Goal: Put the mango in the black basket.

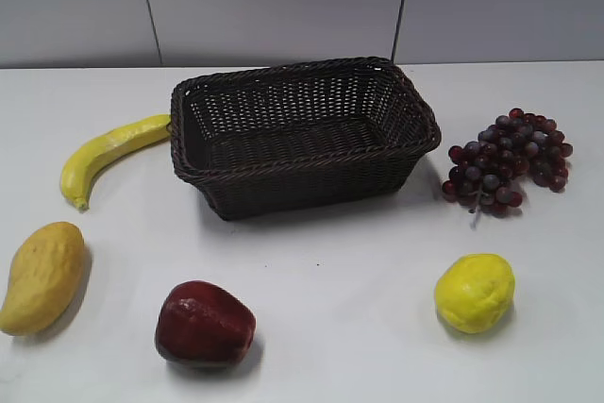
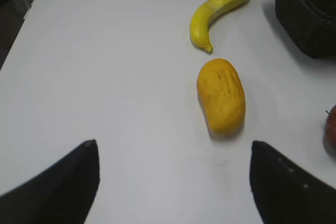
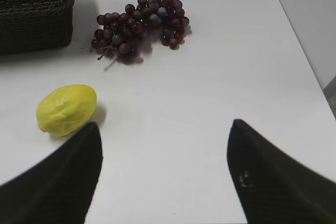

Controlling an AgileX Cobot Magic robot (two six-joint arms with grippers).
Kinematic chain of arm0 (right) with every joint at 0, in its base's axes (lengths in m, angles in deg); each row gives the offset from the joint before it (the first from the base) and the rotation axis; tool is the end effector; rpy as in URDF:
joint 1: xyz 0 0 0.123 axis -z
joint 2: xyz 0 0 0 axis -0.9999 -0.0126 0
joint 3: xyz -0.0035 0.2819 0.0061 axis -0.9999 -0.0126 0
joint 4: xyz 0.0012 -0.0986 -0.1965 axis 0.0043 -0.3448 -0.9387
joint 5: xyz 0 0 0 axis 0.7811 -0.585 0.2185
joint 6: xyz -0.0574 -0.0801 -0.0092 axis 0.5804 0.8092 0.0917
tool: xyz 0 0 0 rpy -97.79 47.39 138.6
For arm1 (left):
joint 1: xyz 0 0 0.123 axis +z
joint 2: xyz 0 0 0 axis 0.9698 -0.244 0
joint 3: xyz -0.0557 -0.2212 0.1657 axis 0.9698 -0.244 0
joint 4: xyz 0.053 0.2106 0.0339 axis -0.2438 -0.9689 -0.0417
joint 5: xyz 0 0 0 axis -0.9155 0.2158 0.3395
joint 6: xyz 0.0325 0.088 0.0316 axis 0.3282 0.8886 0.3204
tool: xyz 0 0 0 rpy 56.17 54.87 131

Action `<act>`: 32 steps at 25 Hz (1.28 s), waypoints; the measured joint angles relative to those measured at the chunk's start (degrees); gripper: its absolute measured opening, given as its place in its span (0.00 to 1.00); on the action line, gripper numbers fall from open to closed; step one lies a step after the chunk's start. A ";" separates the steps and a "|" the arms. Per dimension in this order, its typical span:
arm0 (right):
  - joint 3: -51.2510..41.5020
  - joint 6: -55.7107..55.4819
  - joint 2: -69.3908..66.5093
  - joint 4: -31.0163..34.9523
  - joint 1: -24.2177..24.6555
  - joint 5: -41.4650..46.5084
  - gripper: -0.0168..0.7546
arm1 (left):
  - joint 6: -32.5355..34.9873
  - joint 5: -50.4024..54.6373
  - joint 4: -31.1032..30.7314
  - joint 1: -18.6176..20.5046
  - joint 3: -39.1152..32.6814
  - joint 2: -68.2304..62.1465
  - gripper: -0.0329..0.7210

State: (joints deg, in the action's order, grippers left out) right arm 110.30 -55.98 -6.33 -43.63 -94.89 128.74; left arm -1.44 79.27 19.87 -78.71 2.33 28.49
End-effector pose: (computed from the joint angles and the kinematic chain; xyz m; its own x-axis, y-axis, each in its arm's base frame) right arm -0.0230 -0.0087 0.2602 -0.4321 -0.0634 -0.8996 -0.0483 0.9977 -0.0471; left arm -0.0236 0.0012 0.2526 -0.4682 0.1602 -0.8690 0.1146 0.9861 0.1200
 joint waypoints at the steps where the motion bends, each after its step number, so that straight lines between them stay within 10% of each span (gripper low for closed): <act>1: 0.00 0.00 0.00 0.00 0.00 0.00 0.76 | 0.00 0.00 0.00 0.00 0.00 0.00 0.94; 21: 0.00 0.01 0.00 0.00 0.00 0.00 0.76 | 0.00 -1.29 0.37 0.00 0.55 -1.42 0.92; 32: 0.00 0.01 0.00 0.00 0.00 0.00 0.76 | 0.00 -14.28 9.36 0.00 7.12 -33.44 0.95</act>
State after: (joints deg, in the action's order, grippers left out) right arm 110.30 -55.97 -6.33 -43.63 -94.89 128.74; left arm -1.44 64.98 29.23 -78.71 9.45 -4.95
